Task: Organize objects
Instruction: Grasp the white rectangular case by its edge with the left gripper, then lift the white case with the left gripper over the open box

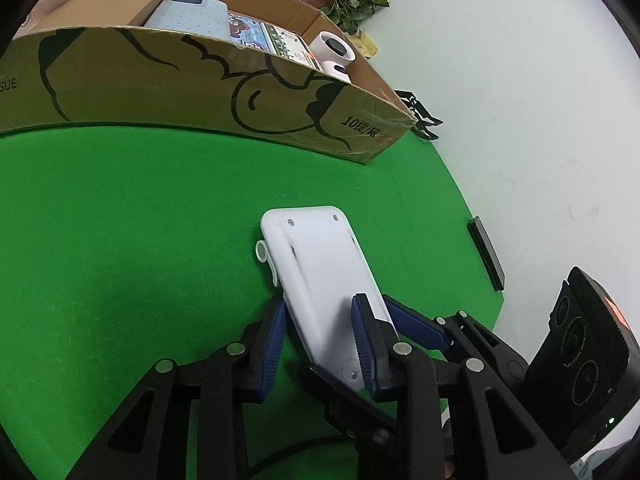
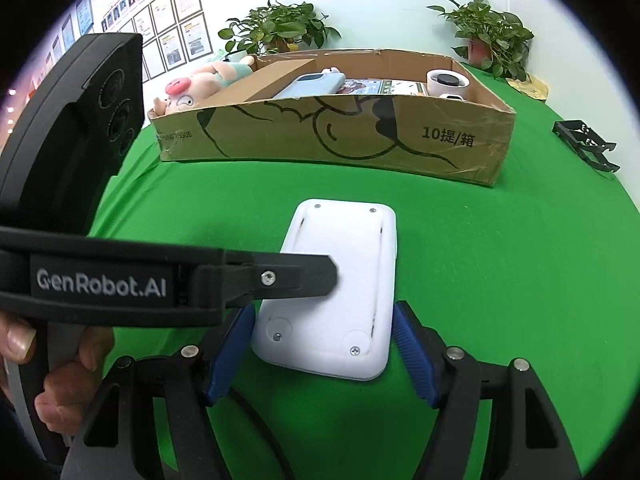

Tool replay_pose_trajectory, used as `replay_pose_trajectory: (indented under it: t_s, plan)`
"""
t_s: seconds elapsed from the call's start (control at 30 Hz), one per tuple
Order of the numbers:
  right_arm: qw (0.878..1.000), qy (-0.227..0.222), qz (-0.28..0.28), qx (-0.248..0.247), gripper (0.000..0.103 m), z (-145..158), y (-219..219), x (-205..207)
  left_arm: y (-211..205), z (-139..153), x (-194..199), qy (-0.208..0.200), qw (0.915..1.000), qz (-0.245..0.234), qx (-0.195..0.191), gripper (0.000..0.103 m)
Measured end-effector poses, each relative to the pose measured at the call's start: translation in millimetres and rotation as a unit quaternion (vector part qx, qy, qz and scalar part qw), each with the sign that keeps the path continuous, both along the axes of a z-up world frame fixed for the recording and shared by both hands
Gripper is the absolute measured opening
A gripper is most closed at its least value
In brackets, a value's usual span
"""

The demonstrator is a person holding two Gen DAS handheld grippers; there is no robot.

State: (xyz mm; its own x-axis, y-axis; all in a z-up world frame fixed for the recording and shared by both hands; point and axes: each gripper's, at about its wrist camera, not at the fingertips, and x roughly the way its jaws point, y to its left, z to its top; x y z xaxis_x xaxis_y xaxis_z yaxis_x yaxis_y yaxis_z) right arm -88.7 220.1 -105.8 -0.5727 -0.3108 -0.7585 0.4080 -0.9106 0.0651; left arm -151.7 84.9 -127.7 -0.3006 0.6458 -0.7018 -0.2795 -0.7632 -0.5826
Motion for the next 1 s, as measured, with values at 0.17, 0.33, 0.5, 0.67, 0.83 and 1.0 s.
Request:
replay_pose_trajectory:
  t_s: [0.17,0.33,0.5,0.67,0.83,1.0]
  plan:
    - [1.0,0.0,-0.014,-0.008,0.067,1.0,-0.2,-4.6,1.8,11.4,2.3,0.03,0.9994,0.001,-0.014,0.023]
    - [0.999,0.019,-0.017,-0.023,0.067,12.4,0.0,-3.6,1.3,32.0,14.9,0.064,0.9977,0.002,-0.022,0.023]
    - [0.998,0.052,-0.021,-0.031,0.067,31.9,-3.7,-4.4,-2.6,61.4,21.8,0.109,0.9936,0.016,-0.024,0.023]
    - [0.995,0.093,-0.016,-0.04,0.067,54.3,-10.2,-2.6,-7.8,88.7,22.5,0.144,0.9889,0.027,-0.025,0.023]
    - [0.992,0.118,-0.011,-0.048,0.067,69.3,-16.7,-3.0,-17.1,109.9,27.7,0.168,0.9845,0.043,-0.024,0.023]
    - [0.989,0.133,-0.009,-0.061,0.067,80.1,-17.1,-6.3,-18.4,124.4,21.2,0.181,0.9821,0.047,-0.025,0.022]
